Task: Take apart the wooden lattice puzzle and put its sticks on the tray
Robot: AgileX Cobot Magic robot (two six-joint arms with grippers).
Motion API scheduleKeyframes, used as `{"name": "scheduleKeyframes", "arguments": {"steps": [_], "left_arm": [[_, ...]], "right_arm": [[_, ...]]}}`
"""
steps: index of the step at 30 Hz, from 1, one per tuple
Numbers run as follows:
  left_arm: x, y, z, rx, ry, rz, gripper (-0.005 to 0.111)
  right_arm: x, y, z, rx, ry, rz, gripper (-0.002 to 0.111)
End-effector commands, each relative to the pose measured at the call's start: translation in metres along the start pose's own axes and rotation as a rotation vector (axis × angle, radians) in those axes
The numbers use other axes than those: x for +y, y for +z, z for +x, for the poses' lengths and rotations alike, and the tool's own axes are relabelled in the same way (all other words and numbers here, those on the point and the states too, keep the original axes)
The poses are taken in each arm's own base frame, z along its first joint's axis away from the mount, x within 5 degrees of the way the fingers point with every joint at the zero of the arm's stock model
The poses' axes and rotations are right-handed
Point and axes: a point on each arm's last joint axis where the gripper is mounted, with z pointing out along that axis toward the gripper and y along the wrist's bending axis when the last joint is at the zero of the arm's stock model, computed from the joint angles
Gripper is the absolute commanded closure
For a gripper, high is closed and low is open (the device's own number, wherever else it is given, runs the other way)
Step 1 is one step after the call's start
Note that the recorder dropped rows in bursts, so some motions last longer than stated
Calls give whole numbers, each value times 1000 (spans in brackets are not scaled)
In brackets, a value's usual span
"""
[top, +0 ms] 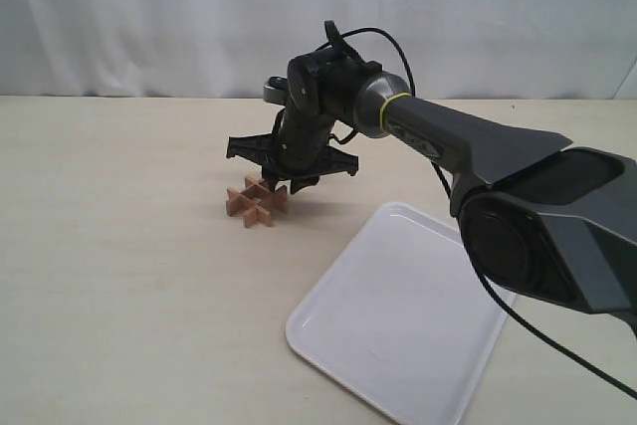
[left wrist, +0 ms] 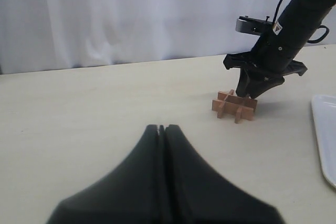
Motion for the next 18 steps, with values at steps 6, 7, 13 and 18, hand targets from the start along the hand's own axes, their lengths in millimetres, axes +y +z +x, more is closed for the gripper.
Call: {"name": "scheduleKeyframes", "arguments": {"steps": [6, 7, 13, 18], "left_arm": [[0, 0, 0, -9, -2, 0, 107], [0, 0, 0, -9, -2, 0, 107], [0, 0, 0, -9, -2, 0, 107], [0, 0, 0, -9, -2, 0, 107]], "right_arm": [[-3, 0, 0, 1, -7, 35, 78], [-4, 0, 0, 1, -8, 48, 78], [-7, -1, 1, 14, -15, 72, 87], [-7, -1, 1, 14, -15, 72, 102]]}}
